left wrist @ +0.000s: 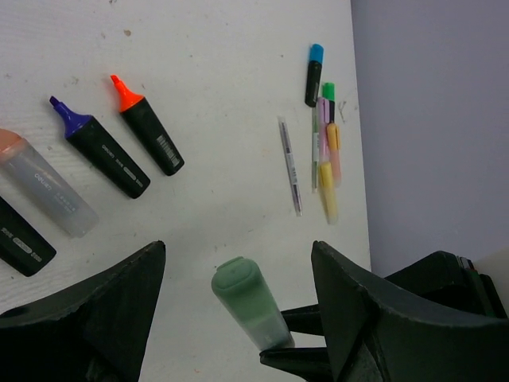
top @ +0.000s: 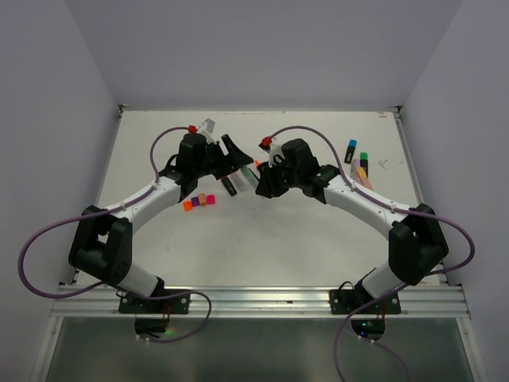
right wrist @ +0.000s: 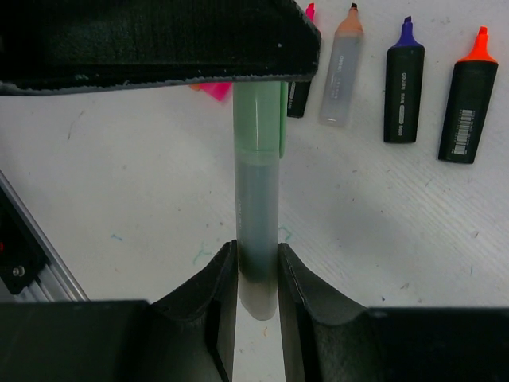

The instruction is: Open the pen caps

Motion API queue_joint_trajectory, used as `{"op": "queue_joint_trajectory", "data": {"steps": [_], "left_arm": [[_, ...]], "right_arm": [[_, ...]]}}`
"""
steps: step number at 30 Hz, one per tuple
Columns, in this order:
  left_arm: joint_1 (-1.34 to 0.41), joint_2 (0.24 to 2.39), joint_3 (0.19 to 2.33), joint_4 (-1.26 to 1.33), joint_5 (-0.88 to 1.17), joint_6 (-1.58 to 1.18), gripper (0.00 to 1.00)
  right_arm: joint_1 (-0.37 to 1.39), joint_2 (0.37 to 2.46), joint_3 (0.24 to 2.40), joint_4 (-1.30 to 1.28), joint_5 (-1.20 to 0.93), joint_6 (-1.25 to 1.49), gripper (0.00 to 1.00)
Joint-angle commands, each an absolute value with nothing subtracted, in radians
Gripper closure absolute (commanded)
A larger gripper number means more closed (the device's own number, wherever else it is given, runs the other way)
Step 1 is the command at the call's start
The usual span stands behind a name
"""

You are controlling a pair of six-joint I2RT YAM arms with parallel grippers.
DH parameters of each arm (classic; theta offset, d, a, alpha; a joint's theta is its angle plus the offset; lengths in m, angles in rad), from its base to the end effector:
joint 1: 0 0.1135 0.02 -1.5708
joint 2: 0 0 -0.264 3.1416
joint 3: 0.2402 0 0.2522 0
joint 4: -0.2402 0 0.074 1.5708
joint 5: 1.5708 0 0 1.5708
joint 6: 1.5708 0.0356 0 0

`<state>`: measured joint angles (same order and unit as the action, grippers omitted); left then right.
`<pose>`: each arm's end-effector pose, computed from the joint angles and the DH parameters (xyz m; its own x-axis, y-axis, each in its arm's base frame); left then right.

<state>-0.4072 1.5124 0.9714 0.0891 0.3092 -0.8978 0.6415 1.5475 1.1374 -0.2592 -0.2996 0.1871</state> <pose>0.3102 -0.1456 0.2552 -0.7415 -0.4914 -0.4569 0.0783 0.6129 -0.7863 0.2718 0.2161 0.2678 -0.6293 -0.2481 -0.7365 -0.6515 0.6851 0.3258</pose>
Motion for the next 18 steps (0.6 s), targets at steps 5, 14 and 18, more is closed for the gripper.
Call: {"op": "queue_joint_trajectory", "data": {"steps": [5, 14, 18], "left_arm": [[-0.433, 1.494, 0.985, 0.117, 0.285, -0.917, 0.24], [-0.451, 1.505, 0.989, 0.113, 0.256, -0.919, 0.44], [-0.454, 1.519, 0.996, 0.118, 0.255, -0.922, 0.51]], "right_arm": [[0.661, 1.526, 1.146, -0.183, -0.238, 0.224, 1.0], [0.678, 1.52, 1.147, -0.17, -0.198, 0.23, 1.0], [0.681, 1.509, 1.149, -0.169, -0.189, 0.229, 1.0]]}}
